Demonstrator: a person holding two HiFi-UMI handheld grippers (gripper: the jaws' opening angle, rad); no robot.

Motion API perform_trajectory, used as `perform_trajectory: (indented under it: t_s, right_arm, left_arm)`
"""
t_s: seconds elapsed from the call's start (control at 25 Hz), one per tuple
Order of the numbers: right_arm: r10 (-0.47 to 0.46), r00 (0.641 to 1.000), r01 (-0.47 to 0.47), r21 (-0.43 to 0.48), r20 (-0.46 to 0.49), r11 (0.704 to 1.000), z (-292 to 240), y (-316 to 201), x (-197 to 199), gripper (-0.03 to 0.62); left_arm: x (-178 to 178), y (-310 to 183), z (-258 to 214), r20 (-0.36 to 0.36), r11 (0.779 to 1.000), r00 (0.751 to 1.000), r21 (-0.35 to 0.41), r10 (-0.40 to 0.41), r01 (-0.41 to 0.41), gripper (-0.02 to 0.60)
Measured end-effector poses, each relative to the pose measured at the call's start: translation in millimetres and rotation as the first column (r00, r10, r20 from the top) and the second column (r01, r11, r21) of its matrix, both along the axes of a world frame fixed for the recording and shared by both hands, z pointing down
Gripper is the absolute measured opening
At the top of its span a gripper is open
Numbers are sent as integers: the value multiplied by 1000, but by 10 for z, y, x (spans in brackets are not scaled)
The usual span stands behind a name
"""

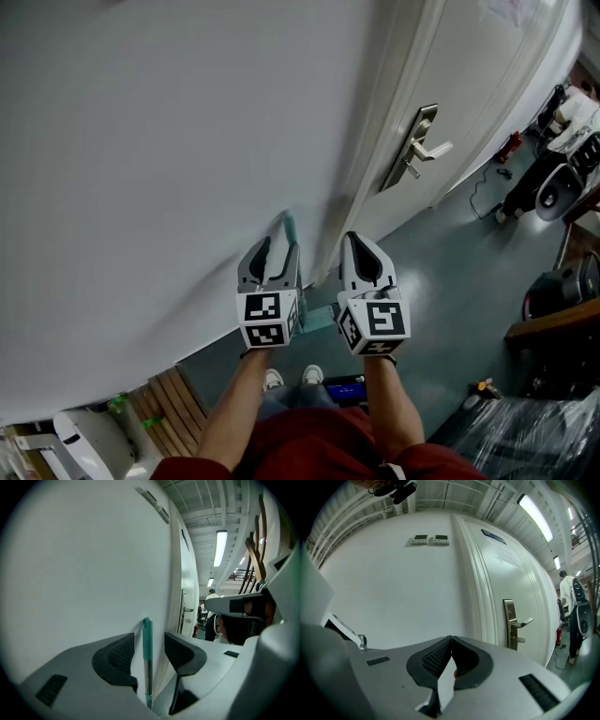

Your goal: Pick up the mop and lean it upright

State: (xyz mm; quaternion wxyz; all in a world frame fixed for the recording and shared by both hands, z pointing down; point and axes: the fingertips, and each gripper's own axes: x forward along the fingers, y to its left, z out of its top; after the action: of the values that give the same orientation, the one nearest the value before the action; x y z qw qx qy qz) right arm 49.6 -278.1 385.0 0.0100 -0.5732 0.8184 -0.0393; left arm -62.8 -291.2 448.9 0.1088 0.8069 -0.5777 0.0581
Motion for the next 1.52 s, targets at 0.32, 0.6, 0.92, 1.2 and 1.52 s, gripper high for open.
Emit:
perform_trajectory:
  t_s: [0.32,0.6,0.92,1.2,1.52]
  right_arm:
    - [1,1000,-1,-21,-18,1000,115,-19,29,16]
    - [2,999,-4,-51,-32,999,247,-42,34,16]
    - [8,999,-11,-69,-43,998,335,-66,102,16]
    - [14,999,-17,-84,-40,996,388,-65,138,16]
    - [7,999,-11,-81,-42,997,400,-87,113,16]
  left_arm:
    - [60,-168,378,19,998,1000,-56,0,1,217]
    - [129,-332,603,62,997,998,-76,6,-1,224]
    - [152,-472,641,53,997,998,-70,-13,16,224]
    - [163,-514,604,63,998,997,-43,-32,35,117]
    - [135,-510,595,43,998,998,-42,-42,44,108]
